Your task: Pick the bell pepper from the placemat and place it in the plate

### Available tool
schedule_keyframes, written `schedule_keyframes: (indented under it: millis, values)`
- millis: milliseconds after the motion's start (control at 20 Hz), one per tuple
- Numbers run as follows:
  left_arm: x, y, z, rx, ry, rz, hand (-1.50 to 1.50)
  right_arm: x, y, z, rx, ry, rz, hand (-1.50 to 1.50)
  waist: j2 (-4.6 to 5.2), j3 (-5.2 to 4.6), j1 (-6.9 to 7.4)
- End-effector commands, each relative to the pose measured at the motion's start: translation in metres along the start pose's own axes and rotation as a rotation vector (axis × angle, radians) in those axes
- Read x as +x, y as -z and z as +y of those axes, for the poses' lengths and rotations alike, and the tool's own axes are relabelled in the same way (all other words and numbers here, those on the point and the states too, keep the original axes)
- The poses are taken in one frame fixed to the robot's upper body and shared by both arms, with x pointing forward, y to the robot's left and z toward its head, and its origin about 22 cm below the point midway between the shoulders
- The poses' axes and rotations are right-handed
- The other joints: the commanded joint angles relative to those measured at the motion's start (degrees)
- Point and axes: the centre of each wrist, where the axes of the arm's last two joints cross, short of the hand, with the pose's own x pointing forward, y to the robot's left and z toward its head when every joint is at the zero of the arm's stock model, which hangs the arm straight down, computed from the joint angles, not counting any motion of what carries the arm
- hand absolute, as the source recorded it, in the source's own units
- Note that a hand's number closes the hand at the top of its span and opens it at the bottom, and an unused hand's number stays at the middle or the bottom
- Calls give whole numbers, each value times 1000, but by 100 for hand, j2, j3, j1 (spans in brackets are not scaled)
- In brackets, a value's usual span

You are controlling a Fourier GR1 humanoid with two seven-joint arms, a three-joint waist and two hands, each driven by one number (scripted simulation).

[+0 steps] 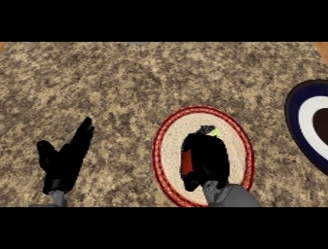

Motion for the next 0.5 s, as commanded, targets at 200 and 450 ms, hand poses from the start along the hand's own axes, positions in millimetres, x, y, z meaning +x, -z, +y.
schedule_keyframes:
  millis: [200,450]
  values:
    - [-19,-12,10,16,-20,84,0,-35,-77,7,-190,102,-119,150,7,-29,-118]
    - [-18,-8,1,34,-1,80,0,-34,-104,-9,-501,279,-273,150,-10,-21,-191]
